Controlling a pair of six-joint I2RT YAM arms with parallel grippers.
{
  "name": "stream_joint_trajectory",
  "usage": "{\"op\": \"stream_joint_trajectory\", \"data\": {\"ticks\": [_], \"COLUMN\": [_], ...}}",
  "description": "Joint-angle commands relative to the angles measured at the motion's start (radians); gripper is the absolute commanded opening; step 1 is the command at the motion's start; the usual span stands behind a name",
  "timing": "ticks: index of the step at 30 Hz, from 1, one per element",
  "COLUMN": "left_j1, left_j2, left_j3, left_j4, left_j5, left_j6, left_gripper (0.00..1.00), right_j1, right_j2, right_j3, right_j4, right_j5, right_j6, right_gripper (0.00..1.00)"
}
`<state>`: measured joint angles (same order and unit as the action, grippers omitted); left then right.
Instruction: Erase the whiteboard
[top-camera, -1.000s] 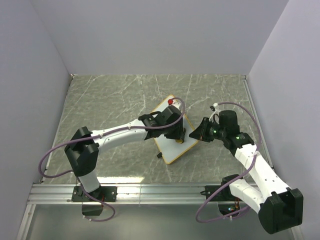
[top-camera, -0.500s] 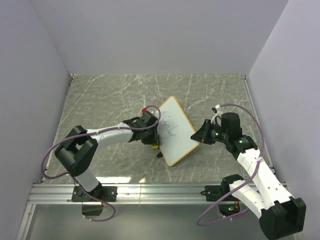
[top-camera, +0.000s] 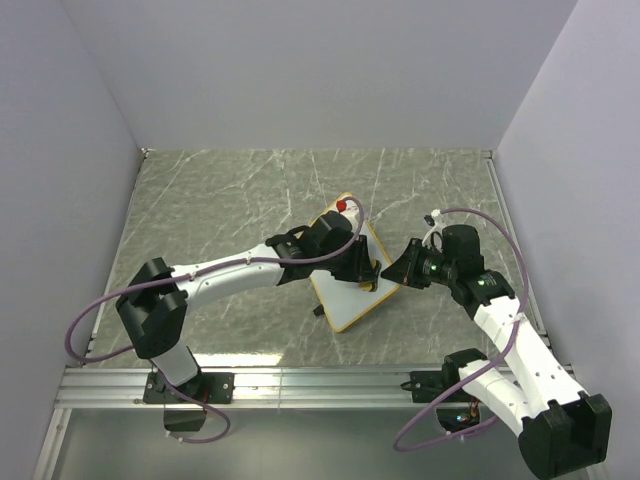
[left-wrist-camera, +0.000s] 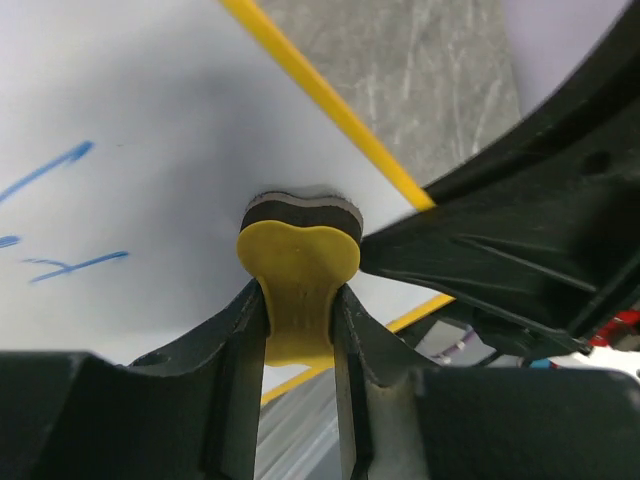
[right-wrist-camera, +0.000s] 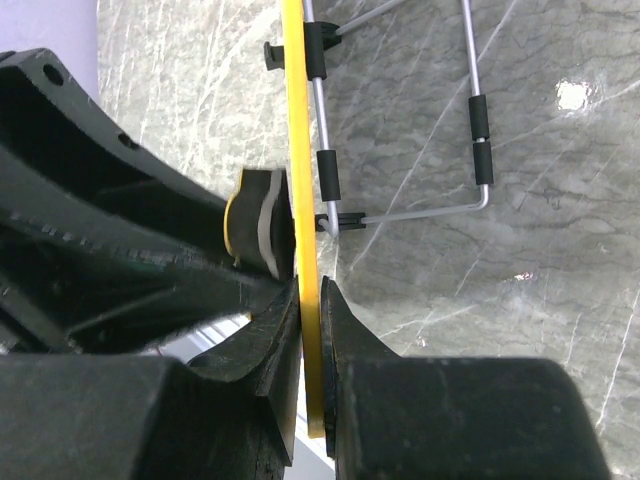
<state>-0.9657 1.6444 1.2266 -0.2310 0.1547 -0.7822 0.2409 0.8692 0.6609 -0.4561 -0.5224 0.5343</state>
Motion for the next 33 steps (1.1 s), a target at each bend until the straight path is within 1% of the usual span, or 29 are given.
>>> {"op": "stream_joint_trajectory", "data": {"ticks": [1, 4, 8, 9, 11, 15, 18, 23, 26, 28, 31, 33], "left_j1": [0.008, 0.034, 0.126, 0.175, 0.218, 0.216, 0.177, 0.046, 0.006, 0.002, 0.01, 0.031], "left_j2": [0.012, 0.002, -0.008, -0.006, -0.002, 0.038, 0.052, 0.074, 0.092, 0.109, 0.129, 0.14], "left_j3": [0.002, -0.064, -0.194, -0.216, -0.257, -0.262, -0.228, -0.024, 0.108, 0.181, 0.232, 0.234], "left_j4": [0.053, 0.084, 0.11, 0.119, 0.116, 0.085, 0.062, -0.024, -0.062, -0.088, -0.126, -0.139], "left_j5": [0.069, 0.086, 0.114, 0.124, 0.131, 0.134, 0.132, 0.129, 0.141, 0.137, 0.102, 0.094], "left_j6": [-0.014, -0.038, -0.069, -0.074, -0.072, -0.045, -0.022, 0.023, 0.043, 0.049, 0.064, 0.067], "left_gripper": [0.0, 0.0, 0.0, 0.0, 0.0, 0.0, 0.0, 0.0, 0.0, 0.0, 0.0, 0.0], "right_j1": [0.0, -0.002, 0.0, -0.002, 0.0, 0.0, -0.002, -0.002, -0.002, 0.0, -0.002, -0.002], "right_j2": [0.001, -0.004, -0.016, -0.018, -0.024, -0.021, -0.016, -0.004, 0.002, -0.001, -0.006, -0.012], "right_j3": [-0.001, 0.002, 0.0, -0.001, 0.0, -0.001, -0.001, 0.0, 0.002, -0.001, -0.007, -0.01], "right_j4": [-0.029, -0.042, -0.049, -0.052, -0.055, -0.056, -0.049, -0.035, -0.03, -0.029, -0.032, -0.036], "right_j5": [0.073, 0.079, 0.084, 0.084, 0.085, 0.09, 0.087, 0.081, 0.081, 0.082, 0.084, 0.085], "right_j6": [-0.016, -0.02, -0.022, -0.02, -0.02, -0.022, -0.017, -0.01, -0.01, -0.01, -0.01, -0.011], "right_gripper": [0.0, 0.0, 0.0, 0.0, 0.0, 0.0, 0.0, 0.0, 0.0, 0.0, 0.0, 0.0]}}
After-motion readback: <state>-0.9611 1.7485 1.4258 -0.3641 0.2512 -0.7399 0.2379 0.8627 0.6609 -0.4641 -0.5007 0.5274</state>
